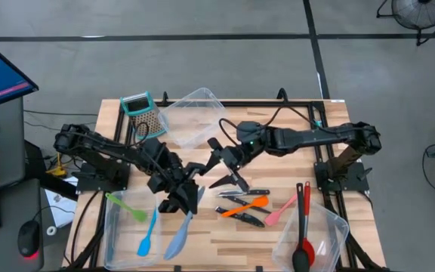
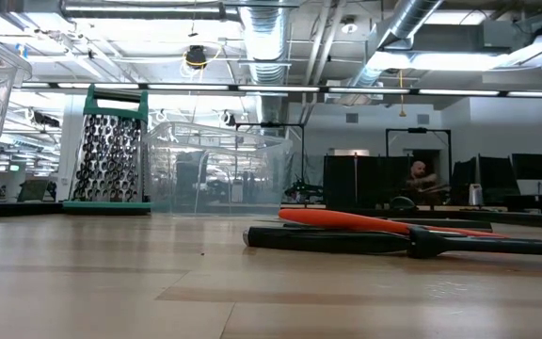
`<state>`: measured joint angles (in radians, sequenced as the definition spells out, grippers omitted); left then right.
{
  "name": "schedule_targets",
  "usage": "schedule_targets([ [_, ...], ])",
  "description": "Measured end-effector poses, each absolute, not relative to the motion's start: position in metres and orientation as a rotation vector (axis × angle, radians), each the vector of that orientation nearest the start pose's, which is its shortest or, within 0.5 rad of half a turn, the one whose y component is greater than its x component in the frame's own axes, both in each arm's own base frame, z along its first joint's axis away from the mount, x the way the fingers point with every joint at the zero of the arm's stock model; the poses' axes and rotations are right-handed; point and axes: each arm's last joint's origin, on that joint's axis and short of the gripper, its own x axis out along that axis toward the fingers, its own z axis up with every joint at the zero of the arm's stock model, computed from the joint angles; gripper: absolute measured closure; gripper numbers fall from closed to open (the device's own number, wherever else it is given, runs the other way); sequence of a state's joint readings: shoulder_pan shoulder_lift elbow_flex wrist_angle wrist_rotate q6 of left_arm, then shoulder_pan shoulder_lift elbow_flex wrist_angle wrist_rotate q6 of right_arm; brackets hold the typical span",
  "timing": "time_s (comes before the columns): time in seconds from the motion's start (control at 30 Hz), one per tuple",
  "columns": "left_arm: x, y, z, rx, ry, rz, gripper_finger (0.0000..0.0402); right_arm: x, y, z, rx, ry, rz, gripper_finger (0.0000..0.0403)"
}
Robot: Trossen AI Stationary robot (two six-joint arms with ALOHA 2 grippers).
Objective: Pick & Place Kitchen Items
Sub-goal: Put the gray serving spoon into the bottom right transparent bin
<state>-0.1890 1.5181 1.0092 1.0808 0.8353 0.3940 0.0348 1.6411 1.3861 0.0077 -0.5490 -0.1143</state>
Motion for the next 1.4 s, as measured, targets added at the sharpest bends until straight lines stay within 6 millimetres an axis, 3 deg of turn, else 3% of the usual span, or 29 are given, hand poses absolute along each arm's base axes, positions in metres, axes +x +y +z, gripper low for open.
schedule_targets([
  [0.67, 0.312, -0.071, 0.353, 0.483, -0.774, -0.83, 0.0373, 0.38, 0.019, 0.346, -0.048, 0.155, 0.597, 0.0179],
  [0.9, 0.32, -0.063, 0.345, 0.451, -0.731, -0.822, 0.0373, 0.381, 0.015, 0.346, -0.01, 0.164, 0.582, 0.0179],
  [1.23, 0.331, -0.051, 0.334, 0.39, -0.658, -0.798, 0.0373, 0.378, 0.002, 0.338, 0.058, 0.264, 0.57, 0.0179],
  [1.4, 0.329, -0.04, 0.339, 0.314, -0.631, -0.79, 0.0373, 0.374, -0.005, 0.33, 0.103, 0.341, 0.674, 0.0179],
])
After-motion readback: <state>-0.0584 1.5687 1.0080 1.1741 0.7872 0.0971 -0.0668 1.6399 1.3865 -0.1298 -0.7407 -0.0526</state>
